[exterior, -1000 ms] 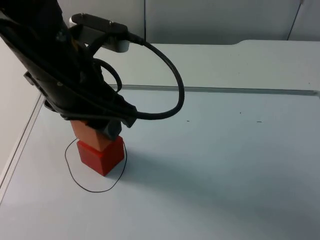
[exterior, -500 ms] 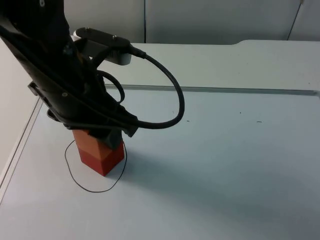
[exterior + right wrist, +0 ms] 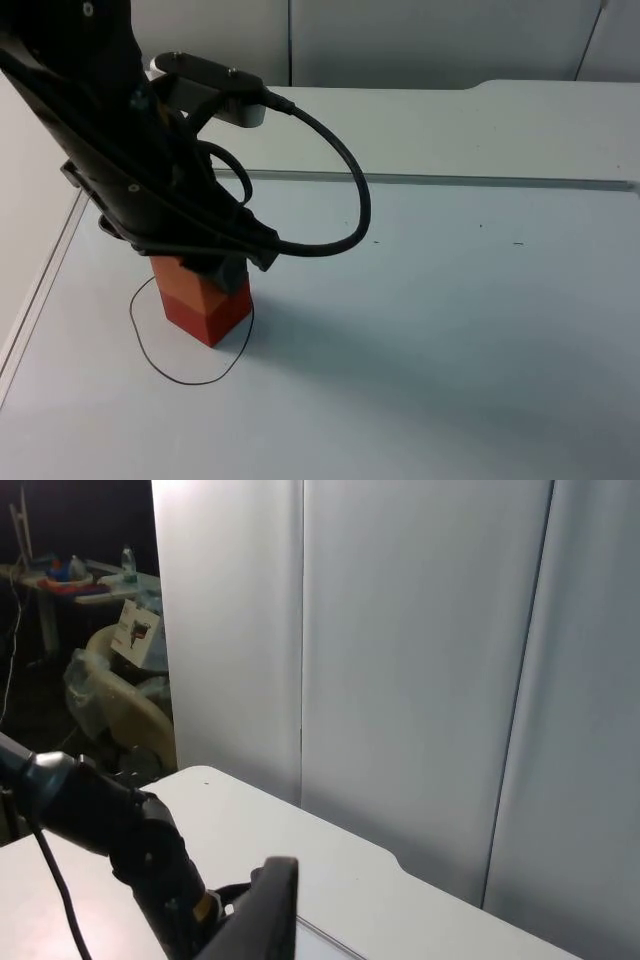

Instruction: Pick up one cube with the left hand and another cube with the right hand. First place the cube in the right hand at the target position, then stack the cube in the left hand on top.

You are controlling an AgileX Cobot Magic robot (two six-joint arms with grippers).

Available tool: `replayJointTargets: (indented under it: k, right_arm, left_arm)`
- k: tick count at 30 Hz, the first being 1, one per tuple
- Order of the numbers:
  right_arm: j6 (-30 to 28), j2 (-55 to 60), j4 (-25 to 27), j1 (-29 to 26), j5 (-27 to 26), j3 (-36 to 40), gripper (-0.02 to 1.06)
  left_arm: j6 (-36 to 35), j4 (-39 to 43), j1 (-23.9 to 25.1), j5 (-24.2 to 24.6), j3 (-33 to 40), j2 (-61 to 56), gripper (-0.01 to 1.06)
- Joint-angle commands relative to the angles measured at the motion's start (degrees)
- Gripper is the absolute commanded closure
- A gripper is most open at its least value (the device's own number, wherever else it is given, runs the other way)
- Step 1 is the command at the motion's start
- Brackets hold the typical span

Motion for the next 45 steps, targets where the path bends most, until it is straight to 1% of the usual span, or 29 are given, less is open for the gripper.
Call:
replayJointTargets:
  k: [1,2,3,4,5,6,9,12,13,17,18,22,23,26,27,28,30,31,32,34,37,38,42,43,45]
  right_arm:
    - [0.28,-0.13,-0.59,-0.20,-0.24,0.24,0.07]
    - [0.26,-0.13,-0.59,-0.20,-0.13,0.24,0.07]
    - [0.26,-0.13,-0.59,-0.20,0.06,0.24,0.07]
    - [0.26,-0.13,-0.59,-0.20,0.06,0.24,0.07]
    - [0.26,-0.13,-0.59,-0.20,0.22,0.24,0.07]
    - [0.26,-0.13,-0.59,-0.20,0.22,0.24,0.07]
    - [0.26,-0.13,-0.59,-0.20,0.22,0.24,0.07]
    - [0.26,-0.13,-0.59,-0.20,0.22,0.24,0.07]
    - [0.26,-0.13,-0.59,-0.20,0.22,0.24,0.07]
    - [0.26,-0.13,-0.59,-0.20,0.22,0.24,0.07]
    - [0.26,-0.13,-0.59,-0.20,0.22,0.24,0.07]
    - [0.26,-0.13,-0.59,-0.20,0.22,0.24,0.07]
    - [0.26,-0.13,-0.59,-0.20,0.22,0.24,0.07]
    - [0.03,-0.13,-0.84,-0.20,-0.22,0.24,0.07]
    - [-0.55,-0.13,-0.84,-0.20,-0.31,0.24,0.07]
    - [-0.55,-0.13,-0.84,-0.20,-0.31,0.24,0.07]
    - [-2.39,-0.13,-0.84,-0.20,0.01,0.24,0.07]
    - [-2.51,-0.13,-0.84,-0.20,0.23,0.37,0.07]
    - [-2.51,-0.13,-0.84,-0.20,0.23,0.37,0.07]
    - [-2.51,-0.25,-0.59,-0.20,-0.15,2.20,0.07]
    - [-2.51,-0.45,-0.38,-0.20,-2.48,7.19,0.07]
    - [-2.51,-0.45,-0.38,-0.20,-2.48,7.19,0.07]
    - [-2.92,-0.50,1.15,-0.20,-6.06,15.12,0.07]
    - [-2.92,-0.50,1.15,-0.20,-6.06,15.12,0.07]
    - [-2.92,-0.85,2.12,-0.20,-6.45,18.23,0.07]
  left_arm:
    - [0.10,0.22,-0.02,-0.55,-0.15,0.28,0.55]
    - [0.10,0.22,-0.02,-0.26,-0.15,0.28,0.46]
    - [-0.01,-0.02,-0.02,0.05,-0.15,0.28,0.40]
    - [-0.01,-0.02,-0.02,0.05,-0.15,0.28,0.40]
    - [-0.16,-0.02,-0.02,0.30,-0.15,0.28,0.35]
    - [-0.16,-0.02,-0.02,0.60,-0.15,0.15,0.32]
    - [-0.16,-0.02,-0.02,1.53,-0.43,-0.57,0.32]
    - [-0.16,-0.02,-0.02,4.78,-2.46,-3.04,0.32]
    - [-0.16,-0.02,-0.02,4.78,-2.46,-3.04,0.32]
    - [-0.16,-0.02,-0.02,8.19,-6.12,-7.80,0.32]
    - [-0.16,-0.02,-0.02,8.19,-6.12,-7.80,0.32]
    - [-0.16,-0.20,-0.02,13.78,-11.69,-15.31,0.32]
    - [-0.16,-0.20,-0.02,13.78,-11.69,-15.31,0.32]
    - [-0.16,-1.59,-0.02,16.15,-14.52,-22.96,0.32]
    - [-0.16,-1.99,-0.02,16.15,-14.82,-25.47,0.32]
    - [-0.16,-1.99,-0.02,16.15,-14.82,-25.47,0.32]
    - [0.09,-2.26,-0.02,16.25,-14.70,-31.96,0.32]
    - [0.23,-2.37,-0.02,16.50,-14.00,-34.66,0.32]
    - [0.23,-2.37,-0.02,16.50,-14.00,-34.66,0.32]
    - [2.40,-2.66,-0.02,15.42,-10.48,-43.19,0.32]
    - [2.62,-2.78,-0.02,13.43,-3.42,-52.66,0.32]
    - [2.62,-2.78,-0.02,13.43,-3.42,-52.66,0.32]
    - [3.11,-2.78,-0.02,12.63,8.31,-64.44,0.32]
    - [3.11,-2.78,-0.02,12.63,8.31,-64.44,0.32]
    - [3.11,-2.78,-0.02,12.84,13.97,-70.04,0.32]
